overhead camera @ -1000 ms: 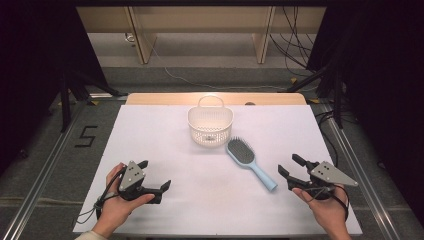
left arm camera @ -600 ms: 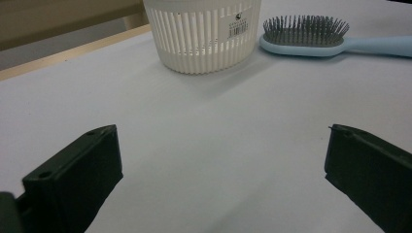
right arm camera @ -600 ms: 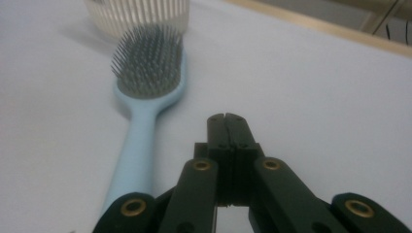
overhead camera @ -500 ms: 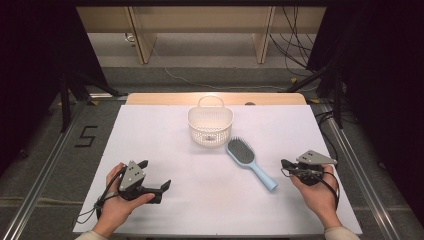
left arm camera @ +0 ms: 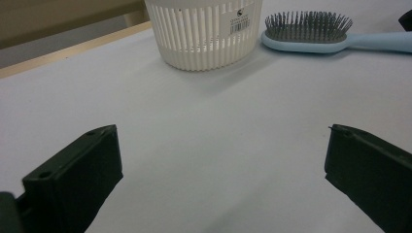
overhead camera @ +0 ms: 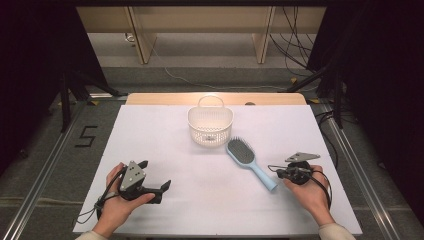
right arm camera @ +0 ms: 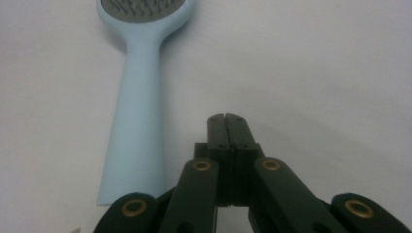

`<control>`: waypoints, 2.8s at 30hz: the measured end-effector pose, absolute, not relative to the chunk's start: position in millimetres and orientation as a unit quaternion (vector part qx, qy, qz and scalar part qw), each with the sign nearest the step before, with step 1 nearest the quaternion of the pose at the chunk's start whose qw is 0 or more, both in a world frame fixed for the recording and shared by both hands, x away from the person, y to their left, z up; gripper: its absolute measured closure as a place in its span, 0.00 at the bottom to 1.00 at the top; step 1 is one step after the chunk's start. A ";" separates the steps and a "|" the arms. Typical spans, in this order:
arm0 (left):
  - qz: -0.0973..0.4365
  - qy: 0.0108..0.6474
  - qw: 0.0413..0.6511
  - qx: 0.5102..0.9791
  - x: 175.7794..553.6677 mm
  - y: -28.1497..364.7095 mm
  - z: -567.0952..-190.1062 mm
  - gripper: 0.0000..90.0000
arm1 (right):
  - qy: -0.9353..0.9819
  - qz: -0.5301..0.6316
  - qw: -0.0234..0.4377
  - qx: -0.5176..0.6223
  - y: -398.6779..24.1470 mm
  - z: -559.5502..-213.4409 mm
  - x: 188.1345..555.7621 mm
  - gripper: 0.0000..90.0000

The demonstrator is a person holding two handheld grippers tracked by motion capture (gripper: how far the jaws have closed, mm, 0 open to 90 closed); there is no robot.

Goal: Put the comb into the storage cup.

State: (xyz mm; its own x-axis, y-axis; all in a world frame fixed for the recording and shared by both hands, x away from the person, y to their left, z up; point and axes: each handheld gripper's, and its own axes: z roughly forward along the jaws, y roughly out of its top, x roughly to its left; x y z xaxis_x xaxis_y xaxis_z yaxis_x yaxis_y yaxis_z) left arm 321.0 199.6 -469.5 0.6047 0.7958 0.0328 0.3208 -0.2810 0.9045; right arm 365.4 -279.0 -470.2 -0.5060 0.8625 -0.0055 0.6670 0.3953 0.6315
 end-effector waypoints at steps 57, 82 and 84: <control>0.253 0.364 0.473 0.761 320.6 199.4 -469.5 0.00 | 0.864 0.234 0.104 0.433 -257.9 -468.5 352.4 1.00; 0.253 0.364 0.475 0.760 320.8 199.5 -469.0 0.00 | 0.892 0.225 0.054 0.389 -223.9 -466.8 337.8 1.00; 0.253 0.364 0.475 0.761 320.8 199.4 -469.1 0.00 | 0.894 0.226 0.055 0.384 -221.1 -466.8 337.5 1.00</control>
